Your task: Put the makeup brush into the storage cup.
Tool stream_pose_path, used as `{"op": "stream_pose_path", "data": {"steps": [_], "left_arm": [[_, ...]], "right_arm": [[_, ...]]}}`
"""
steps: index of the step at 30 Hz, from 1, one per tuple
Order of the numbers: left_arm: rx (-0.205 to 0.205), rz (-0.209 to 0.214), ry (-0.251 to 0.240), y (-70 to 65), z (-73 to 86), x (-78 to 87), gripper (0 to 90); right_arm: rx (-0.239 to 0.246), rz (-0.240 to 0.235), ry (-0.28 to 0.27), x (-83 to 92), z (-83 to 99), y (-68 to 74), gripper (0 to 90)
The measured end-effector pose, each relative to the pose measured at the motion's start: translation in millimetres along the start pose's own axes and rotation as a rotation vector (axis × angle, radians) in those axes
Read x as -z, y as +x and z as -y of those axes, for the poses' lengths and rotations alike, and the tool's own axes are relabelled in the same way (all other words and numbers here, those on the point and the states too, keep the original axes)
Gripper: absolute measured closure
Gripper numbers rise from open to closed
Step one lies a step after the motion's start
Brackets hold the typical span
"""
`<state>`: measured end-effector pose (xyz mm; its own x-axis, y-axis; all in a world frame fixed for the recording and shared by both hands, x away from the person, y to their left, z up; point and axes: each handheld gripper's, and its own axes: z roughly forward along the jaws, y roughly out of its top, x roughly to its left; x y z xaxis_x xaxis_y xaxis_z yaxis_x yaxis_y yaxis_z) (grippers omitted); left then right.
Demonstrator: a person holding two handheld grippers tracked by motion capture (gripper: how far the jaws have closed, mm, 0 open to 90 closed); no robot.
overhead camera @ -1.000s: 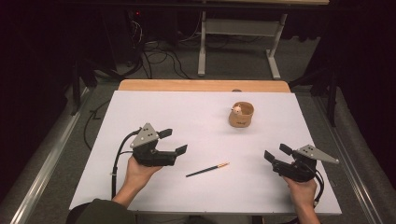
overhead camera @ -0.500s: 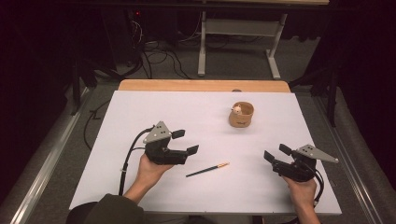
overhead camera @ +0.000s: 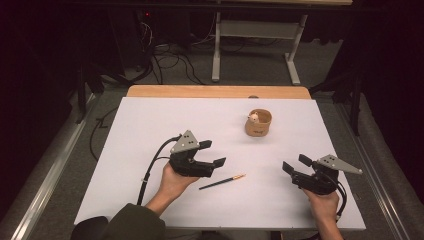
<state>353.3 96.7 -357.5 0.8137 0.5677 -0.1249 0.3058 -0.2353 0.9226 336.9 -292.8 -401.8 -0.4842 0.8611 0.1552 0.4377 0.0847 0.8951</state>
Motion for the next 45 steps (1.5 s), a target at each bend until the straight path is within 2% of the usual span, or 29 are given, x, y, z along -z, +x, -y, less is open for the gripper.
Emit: {"op": "stream_pose_path", "data": {"steps": [5, 6, 13, 17, 24, 38, 41, 45], "left_arm": [[0.006, 0.038, 0.018, -1.3, -0.6, -6.8, 28.0], [0.008, 0.042, 0.019, -1.4, -0.8, -8.1, 28.0], [0.007, 0.061, 0.02, -4.8, -3.6, -19.1, 27.6], [0.007, 0.079, 0.037, -6.7, -5.0, -27.2, 27.5], [0.003, 0.093, 0.072, -8.9, -4.7, -38.2, 27.4], [-0.006, 0.116, 0.123, -7.2, -2.9, -43.0, 31.7], [-0.002, 0.115, 0.134, -6.7, -2.8, -42.6, 31.5], [-0.02, 0.099, 0.146, -8.2, -4.2, -41.6, 31.5]], "right_arm": [[0.004, 0.0, 0.005, -0.1, 0.4, -1.2, 27.8], [-0.008, 0.001, 0.007, -0.1, 0.4, -0.7, 27.8], [-0.004, 0.002, 0.01, -1.1, 0.2, -0.7, 28.0], [-0.003, 0.001, 0.015, -1.0, 0.4, -0.7, 28.1], [-0.005, 0.002, 0.014, -0.9, 0.2, -1.6, 28.1], [-0.006, -0.001, 0.015, -1.3, 0.0, -1.1, 28.1], [-0.005, 0.0, 0.018, -1.5, 0.0, -0.8, 28.3], [-0.002, -0.005, 0.018, -1.8, 0.2, -0.6, 28.3]]}}
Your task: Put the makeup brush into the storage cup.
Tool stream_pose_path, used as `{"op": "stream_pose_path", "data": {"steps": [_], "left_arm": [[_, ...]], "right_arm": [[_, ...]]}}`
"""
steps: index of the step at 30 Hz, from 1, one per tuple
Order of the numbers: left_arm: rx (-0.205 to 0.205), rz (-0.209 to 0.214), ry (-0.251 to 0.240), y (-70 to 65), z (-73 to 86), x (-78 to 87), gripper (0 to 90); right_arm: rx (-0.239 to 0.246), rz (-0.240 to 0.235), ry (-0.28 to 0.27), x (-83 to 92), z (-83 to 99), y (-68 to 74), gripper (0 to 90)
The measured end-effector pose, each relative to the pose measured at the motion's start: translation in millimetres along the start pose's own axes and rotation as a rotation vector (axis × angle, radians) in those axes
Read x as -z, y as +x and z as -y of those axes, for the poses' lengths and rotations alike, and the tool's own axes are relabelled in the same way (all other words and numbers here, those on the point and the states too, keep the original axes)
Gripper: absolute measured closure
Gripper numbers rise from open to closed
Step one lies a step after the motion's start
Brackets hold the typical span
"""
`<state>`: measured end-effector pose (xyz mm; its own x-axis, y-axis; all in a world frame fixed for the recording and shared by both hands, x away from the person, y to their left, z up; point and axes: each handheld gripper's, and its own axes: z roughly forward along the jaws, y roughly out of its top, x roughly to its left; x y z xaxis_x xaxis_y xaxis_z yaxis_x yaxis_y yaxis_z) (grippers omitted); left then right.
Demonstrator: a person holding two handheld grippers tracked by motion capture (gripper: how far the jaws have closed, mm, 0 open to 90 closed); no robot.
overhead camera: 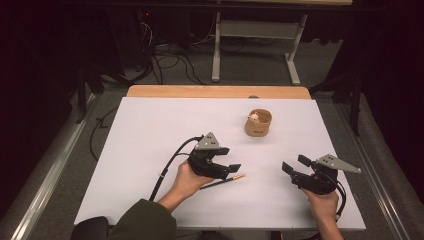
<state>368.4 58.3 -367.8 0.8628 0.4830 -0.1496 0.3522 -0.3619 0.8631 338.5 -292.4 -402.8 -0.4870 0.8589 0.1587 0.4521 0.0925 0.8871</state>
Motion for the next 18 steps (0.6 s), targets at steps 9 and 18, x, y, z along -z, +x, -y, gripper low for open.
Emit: {"op": "stream_pose_path", "data": {"steps": [9, 18], "left_arm": [[-0.018, -0.03, 0.05, -0.9, -2.8, -2.0, 28.0], [-0.037, -0.042, 0.125, -2.0, -4.8, -2.6, 29.0]], "right_arm": [[-0.001, -0.001, 0.001, -0.4, -0.2, -0.6, 28.3], [-0.006, 0.0, 0.0, 0.7, -0.2, -0.2, 28.4]]}}
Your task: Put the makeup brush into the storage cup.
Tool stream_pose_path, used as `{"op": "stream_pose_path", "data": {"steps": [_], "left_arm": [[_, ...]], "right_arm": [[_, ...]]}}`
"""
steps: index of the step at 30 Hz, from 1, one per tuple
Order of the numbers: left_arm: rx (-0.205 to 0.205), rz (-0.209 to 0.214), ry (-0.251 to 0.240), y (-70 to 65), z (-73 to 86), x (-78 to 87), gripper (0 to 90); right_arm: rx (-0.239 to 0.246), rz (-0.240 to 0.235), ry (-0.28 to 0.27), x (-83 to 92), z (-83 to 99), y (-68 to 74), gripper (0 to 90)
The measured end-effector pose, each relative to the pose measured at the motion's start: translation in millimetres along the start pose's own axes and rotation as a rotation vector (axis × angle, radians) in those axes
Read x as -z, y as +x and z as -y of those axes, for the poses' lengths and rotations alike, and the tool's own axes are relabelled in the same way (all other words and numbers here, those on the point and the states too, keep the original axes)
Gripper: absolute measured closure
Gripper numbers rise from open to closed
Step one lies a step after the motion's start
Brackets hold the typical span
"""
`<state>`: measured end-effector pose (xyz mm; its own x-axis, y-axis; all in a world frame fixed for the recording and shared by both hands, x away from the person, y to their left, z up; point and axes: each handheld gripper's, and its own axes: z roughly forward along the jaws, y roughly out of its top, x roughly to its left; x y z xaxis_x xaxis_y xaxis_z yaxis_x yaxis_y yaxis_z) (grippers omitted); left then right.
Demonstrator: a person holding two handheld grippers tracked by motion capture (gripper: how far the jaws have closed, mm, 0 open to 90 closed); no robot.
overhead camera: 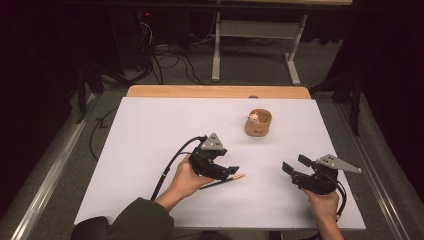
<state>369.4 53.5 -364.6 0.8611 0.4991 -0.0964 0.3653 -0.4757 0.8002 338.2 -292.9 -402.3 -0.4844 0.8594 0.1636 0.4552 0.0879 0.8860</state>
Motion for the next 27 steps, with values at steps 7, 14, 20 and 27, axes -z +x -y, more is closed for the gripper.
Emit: {"op": "stream_pose_path", "data": {"steps": [7, 14, 20, 27], "left_arm": [[0.002, 0.006, 0.044, 0.7, 0.1, -1.9, 28.6], [0.002, 0.01, 0.063, 0.6, -0.5, -2.2, 28.6], [-0.012, 0.009, 0.084, 0.6, -0.7, -2.1, 28.9], [-0.03, -0.006, 0.125, -1.5, -1.7, -4.5, 29.4]], "right_arm": [[0.011, 0.0, 0.0, -1.0, -0.1, 0.1, 28.4], [0.007, -0.001, 0.002, -0.5, -0.1, -0.4, 28.4], [0.008, 0.001, 0.004, -0.9, -0.1, -0.1, 28.5], [0.006, -0.001, 0.006, -0.7, -0.1, -0.4, 28.5]]}}
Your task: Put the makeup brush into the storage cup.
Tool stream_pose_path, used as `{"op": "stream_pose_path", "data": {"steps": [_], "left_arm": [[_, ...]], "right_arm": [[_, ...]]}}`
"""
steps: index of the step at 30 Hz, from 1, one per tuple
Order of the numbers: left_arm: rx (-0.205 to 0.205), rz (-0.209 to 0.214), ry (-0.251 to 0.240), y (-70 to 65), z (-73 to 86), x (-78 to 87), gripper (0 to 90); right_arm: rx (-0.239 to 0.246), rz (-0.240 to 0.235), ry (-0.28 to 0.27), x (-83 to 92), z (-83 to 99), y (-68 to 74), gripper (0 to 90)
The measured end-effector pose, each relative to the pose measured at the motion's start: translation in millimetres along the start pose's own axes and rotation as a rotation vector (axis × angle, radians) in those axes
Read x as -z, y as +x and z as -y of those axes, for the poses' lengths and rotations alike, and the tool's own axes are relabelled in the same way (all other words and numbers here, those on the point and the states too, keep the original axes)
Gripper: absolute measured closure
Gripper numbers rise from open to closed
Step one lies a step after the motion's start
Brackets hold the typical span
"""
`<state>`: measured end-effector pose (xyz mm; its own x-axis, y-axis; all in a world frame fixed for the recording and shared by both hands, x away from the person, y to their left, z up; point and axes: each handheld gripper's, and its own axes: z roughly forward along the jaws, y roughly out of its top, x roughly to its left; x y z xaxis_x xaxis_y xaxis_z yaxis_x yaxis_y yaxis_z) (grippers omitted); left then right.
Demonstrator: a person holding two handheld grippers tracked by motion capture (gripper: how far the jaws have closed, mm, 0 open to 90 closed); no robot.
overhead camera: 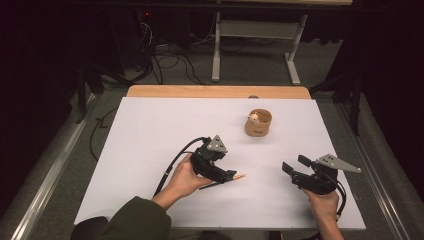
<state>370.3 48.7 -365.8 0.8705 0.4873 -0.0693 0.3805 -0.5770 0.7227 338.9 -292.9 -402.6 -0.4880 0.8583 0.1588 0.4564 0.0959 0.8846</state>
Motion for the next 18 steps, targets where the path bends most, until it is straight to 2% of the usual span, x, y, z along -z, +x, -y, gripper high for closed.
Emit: {"op": "stream_pose_path", "data": {"steps": [4, 12, 18], "left_arm": [[0.022, 0.015, 0.025, 0.0, -0.5, -1.0, 28.5], [0.004, 0.006, 0.105, -1.1, -2.4, -4.0, 27.4], [0.005, 0.028, 0.157, 1.3, -3.8, -6.9, 29.3]], "right_arm": [[-0.002, 0.003, 0.002, -0.4, 0.1, 0.2, 28.4], [-0.001, 0.003, 0.002, -0.4, 0.2, 0.6, 28.5], [0.004, -0.001, 0.0, -0.1, -0.2, 0.5, 28.6]]}}
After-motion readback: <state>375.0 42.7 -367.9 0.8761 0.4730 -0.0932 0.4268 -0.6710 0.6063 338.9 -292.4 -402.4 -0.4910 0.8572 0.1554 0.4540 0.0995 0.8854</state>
